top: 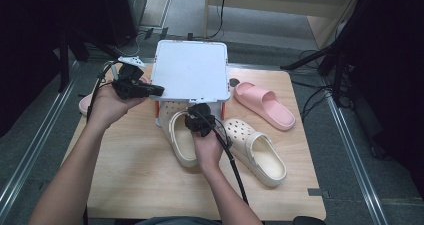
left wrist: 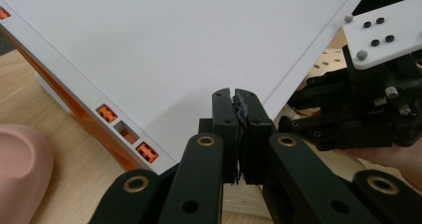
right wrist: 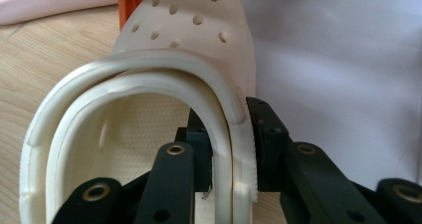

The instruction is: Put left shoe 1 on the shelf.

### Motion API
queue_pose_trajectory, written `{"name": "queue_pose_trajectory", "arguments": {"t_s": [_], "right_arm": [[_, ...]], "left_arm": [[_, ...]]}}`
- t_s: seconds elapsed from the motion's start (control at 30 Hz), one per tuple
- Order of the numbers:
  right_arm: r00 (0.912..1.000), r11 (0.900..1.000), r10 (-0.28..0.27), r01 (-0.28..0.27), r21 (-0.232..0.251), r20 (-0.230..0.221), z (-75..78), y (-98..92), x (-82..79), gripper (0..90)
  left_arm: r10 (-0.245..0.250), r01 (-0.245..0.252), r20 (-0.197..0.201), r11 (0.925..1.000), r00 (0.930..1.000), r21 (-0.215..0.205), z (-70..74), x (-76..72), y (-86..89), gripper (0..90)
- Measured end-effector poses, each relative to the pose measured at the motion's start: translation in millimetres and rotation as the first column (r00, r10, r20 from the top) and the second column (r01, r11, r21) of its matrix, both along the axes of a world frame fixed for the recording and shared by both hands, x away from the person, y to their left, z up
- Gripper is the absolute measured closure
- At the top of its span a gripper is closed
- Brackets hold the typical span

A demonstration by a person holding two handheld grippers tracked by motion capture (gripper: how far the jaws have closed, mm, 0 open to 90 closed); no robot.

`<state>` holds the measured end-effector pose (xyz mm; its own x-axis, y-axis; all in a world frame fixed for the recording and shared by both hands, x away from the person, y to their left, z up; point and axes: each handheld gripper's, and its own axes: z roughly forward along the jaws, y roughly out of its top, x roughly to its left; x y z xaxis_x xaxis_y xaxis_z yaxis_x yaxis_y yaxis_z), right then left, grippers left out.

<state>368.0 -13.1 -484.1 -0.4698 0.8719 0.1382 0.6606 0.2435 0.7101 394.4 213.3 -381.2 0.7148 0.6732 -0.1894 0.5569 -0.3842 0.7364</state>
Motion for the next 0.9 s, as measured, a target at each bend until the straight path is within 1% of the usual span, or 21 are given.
{"name": "queue_pose_trajectory", "arguments": {"t_s": [0.03,0.07,0.17,0.2,0.23,0.43,0.5,0.53,0.57,0.6,0.63,0.67,0.73,0.77,0.8,0.83,0.87,0.9], "right_arm": [[1.0,1.0,0.0,0.0,0.0,0.0,0.0,0.0,0.0,73.6],[1.0,1.0,0.004,-0.004,0.012,-0.001,0.7,-0.5,-0.9,70.4],[0.9999,1.0,0.012,-0.012,0.009,0.006,2.2,-1.7,-2.1,68.2],[0.9998,1.0,0.012,-0.012,0.007,0.018,3.5,-2.9,-3.3,65.6],[0.9995,1.0,0.018,-0.018,0.007,0.026,6.6,-6.0,-5.9,60.2],[0.9983,0.999,0.051,-0.051,-0.003,0.029,12.7,-15.7,-17.2,55.5],[0.9979,0.998,0.058,-0.058,0.008,0.028,14.9,-21.9,-23.1,54.7],[0.9973,0.998,0.064,-0.065,0.012,0.036,17.1,-28.4,-29.4,54.7],[0.9973,0.998,0.064,-0.065,0.012,0.036,17.1,-28.4,-29.4,54.7],[0.9971,0.998,0.066,-0.066,0.015,0.038,18.4,-31.5,-33.0,55.3],[0.9958,0.997,0.078,-0.079,0.022,0.048,20.3,-37.5,-40.6,58.9],[0.995,0.995,0.088,-0.089,0.032,0.047,21.0,-40.1,-44.9,61.6],[0.9922,0.993,0.115,-0.116,0.037,0.048,21.4,-44.2,-53.1,67.7],[0.9922,0.993,0.115,-0.116,0.037,0.048,21.4,-44.2,-53.1,67.7],[0.9892,0.989,0.137,-0.139,0.042,0.052,20.5,-47.3,-61.4,72.5],[0.9892,0.989,0.137,-0.139,0.042,0.052,20.5,-47.3,-61.4,72.5],[0.9864,0.987,0.155,-0.157,0.043,0.056,19.1,-50.3,-68.8,77.0],[0.9864,0.987,0.155,-0.157,0.043,0.056,19.1,-50.3,-68.8,77.0]], "left_arm": [[0.0,0.0,0.0,1.0,1.0,0.0,0.0,0.0,0.0,87.7],[0.0,0.0,0.001,1.0,1.0,0.001,0.0,-0.1,-0.1,87.8],[0.001,-0.001,0.003,1.0,1.0,0.0,-0.1,-0.3,-0.3,87.7],[0.002,-0.002,0.004,1.0,1.0,0.0,-0.2,-0.4,-0.4,87.7],[0.0,0.0,0.005,1.0,1.0,0.002,-0.2,-0.4,-0.2,87.8],[0.001,-0.001,0.008,1.0,1.0,0.002,-0.3,-0.5,-0.4,87.7],[0.002,-0.002,0.009,1.0,1.0,0.002,-0.4,-0.6,-0.4,87.7],[0.002,-0.002,0.009,1.0,1.0,0.002,-0.4,-0.7,-0.6,87.7],[0.002,-0.002,0.009,1.0,1.0,0.002,-0.4,-0.7,-0.6,87.8],[0.003,-0.003,0.01,1.0,0.9999,0.001,-0.5,-0.8,-0.7,87.8],[0.003,-0.003,0.011,1.0,0.9999,0.001,-0.5,-0.9,-0.8,87.9],[0.004,-0.004,0.013,1.0,0.9999,0.002,-0.6,-1.1,-0.8,88.0],[0.004,-0.004,0.014,1.0,0.9999,0.003,-0.6,-1.1,-0.8,88.1],[0.004,-0.004,0.014,1.0,0.9999,0.004,-0.6,-1.3,-0.8,88.1],[0.006,-0.006,0.016,1.0,0.9999,0.004,-0.7,-1.5,-1.0,88.2],[0.006,-0.006,0.016,1.0,0.9999,0.004,-0.7,-1.5,-1.0,88.2],[0.006,-0.006,0.016,1.0,0.9999,0.005,-0.7,-1.5,-1.0,88.2],[0.005,-0.005,0.017,1.0,0.9998,0.006,-0.7,-1.5,-1.0,88.2]]}}
